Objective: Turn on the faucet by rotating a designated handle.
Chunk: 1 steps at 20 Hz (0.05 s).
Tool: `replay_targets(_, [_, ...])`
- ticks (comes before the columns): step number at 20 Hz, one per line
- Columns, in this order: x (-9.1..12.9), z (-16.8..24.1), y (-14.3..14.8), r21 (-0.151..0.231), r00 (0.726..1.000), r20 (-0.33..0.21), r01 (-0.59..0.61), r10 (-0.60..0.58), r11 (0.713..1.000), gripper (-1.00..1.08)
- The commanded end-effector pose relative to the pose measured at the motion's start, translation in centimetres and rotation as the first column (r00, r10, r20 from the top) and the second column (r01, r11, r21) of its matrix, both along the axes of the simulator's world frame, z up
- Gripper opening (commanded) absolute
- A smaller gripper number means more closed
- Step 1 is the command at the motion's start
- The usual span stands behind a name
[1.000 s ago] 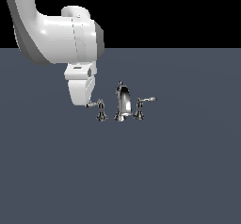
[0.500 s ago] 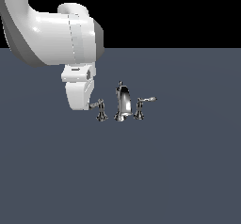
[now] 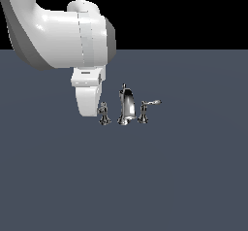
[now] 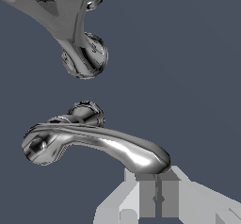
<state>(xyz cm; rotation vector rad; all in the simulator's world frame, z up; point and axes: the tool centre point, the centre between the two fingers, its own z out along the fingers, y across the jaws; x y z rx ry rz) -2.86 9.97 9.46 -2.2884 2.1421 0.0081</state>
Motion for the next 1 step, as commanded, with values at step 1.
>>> replay_targets(1, [-0.02,0.03,-2.66,-0.009,0.999,-0.001,0.034,-0.034,0.999,-1.00])
